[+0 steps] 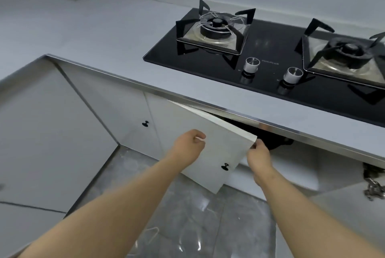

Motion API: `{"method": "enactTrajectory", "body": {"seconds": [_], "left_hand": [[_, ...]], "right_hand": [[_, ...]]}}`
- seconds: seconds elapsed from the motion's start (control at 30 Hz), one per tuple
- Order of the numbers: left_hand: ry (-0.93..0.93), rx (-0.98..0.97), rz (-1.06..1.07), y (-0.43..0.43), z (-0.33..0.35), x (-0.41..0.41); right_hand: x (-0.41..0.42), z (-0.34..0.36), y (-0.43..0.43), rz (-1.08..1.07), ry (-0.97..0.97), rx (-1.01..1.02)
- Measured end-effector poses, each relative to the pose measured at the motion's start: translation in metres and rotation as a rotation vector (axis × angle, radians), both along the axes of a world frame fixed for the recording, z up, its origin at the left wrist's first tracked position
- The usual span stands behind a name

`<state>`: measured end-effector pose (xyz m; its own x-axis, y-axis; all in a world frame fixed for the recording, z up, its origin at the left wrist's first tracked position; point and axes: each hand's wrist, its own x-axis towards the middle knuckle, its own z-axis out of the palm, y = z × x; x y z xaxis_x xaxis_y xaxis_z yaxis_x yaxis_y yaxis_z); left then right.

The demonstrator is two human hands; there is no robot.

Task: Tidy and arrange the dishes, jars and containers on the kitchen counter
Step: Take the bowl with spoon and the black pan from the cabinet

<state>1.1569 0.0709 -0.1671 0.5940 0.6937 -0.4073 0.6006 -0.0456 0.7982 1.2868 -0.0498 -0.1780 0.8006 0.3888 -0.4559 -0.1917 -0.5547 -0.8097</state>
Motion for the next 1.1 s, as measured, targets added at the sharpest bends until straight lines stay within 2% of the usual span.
{"method": "enactTrajectory", "body": {"seconds": [0.07,0.17,0.3,0.43,0.6,0.8,0.97,1.1], "left_hand": [[0.015,0.005,-0.007,-0.001,-0.001,-0.012],[-0.012,0.035,0.021,-0.005,0.002,-0.027],[-0.113,0.057,0.143,-0.005,0.009,-0.048],[-0.134,0.030,0.151,0.004,0.014,-0.080],[-0.088,-0.019,0.077,0.018,0.016,-0.118],[0.025,0.198,0.161,0.042,0.021,-0.167],[0.129,0.306,0.190,0.077,0.026,-0.212],[0.101,0.346,0.186,0.084,0.026,-0.228]], "right_hand": [[-0.016,-0.006,-0.013,0.013,-0.013,-0.017],[-0.030,-0.001,-0.022,0.075,0.096,-0.111],[-0.051,0.021,-0.012,0.282,0.148,-0.306],[-0.085,0.039,0.005,0.507,0.115,-0.416],[-0.146,0.046,0.028,0.682,0.264,-0.415],[-0.211,0.023,0.073,0.519,0.512,-0.128],[-0.249,0.018,0.107,0.314,0.465,-0.018],[-0.261,0.017,0.118,0.192,0.449,0.013]]}}
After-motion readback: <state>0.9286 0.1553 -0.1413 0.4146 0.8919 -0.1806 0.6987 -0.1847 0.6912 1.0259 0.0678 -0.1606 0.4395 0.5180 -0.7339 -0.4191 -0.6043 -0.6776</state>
